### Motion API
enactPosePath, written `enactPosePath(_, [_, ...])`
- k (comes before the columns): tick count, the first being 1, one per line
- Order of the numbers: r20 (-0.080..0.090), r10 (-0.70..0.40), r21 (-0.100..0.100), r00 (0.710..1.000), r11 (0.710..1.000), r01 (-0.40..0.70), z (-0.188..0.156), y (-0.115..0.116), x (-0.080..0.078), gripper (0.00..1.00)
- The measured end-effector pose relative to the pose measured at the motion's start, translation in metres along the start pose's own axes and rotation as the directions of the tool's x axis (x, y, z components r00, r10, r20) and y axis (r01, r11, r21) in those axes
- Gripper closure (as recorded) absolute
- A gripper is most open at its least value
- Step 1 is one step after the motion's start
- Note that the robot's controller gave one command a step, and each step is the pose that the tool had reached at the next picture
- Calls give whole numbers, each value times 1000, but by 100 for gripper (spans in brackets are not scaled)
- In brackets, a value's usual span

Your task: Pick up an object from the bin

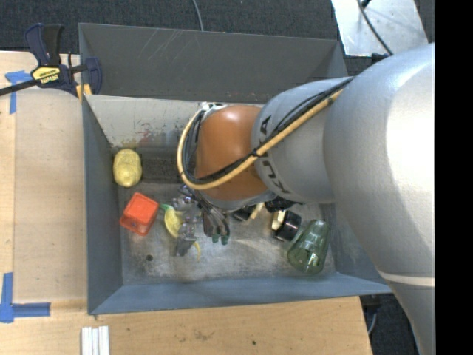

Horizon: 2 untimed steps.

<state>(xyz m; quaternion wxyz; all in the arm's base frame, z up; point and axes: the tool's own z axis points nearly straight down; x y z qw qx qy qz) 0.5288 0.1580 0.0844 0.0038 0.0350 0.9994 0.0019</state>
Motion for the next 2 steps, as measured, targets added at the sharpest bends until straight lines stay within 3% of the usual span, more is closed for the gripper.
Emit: enactPosePath(2, [-8, 2, 4, 1000, 1000, -2, -25, -1, 1, 100])
